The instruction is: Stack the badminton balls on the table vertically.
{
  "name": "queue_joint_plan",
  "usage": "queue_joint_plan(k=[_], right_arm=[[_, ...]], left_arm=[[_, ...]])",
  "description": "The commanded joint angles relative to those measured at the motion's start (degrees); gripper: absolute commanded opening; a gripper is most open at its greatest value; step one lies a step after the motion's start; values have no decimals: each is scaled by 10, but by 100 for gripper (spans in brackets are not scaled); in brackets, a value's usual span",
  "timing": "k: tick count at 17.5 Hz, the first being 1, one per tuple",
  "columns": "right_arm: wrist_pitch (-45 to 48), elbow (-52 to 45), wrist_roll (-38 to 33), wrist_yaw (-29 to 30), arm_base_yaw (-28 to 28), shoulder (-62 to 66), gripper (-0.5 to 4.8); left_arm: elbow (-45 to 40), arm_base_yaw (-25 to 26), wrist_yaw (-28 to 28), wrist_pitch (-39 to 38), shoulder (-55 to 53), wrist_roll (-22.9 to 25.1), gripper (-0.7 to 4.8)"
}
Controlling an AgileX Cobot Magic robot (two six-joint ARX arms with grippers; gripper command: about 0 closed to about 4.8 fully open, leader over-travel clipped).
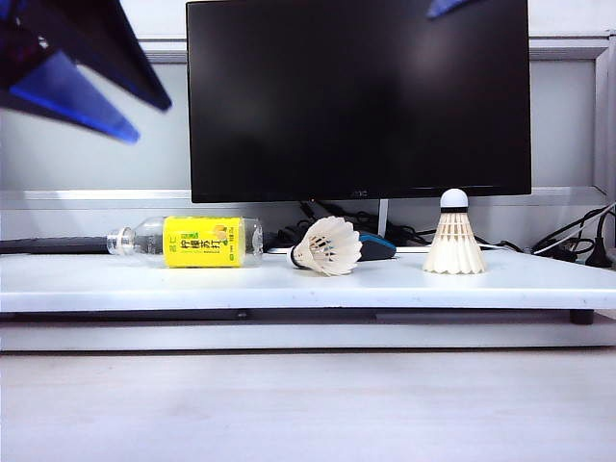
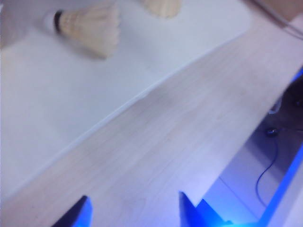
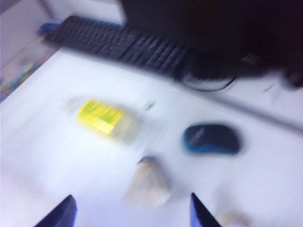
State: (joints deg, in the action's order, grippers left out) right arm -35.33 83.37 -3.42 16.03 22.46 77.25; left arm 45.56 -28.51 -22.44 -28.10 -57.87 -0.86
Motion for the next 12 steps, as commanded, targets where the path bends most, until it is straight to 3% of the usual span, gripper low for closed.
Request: queue_joint_plan(k=[1,6,12], right_arm=[[-159,105,6,49,0,85,306],[-225,200,9,84,1,194,306],[-293,325,23,111,2,309,306]], left_arm=[[4,1,4,11,-16,-11,247],[7,2,4,43,-22,22,247],[47,36,7,11,-25,25,248]])
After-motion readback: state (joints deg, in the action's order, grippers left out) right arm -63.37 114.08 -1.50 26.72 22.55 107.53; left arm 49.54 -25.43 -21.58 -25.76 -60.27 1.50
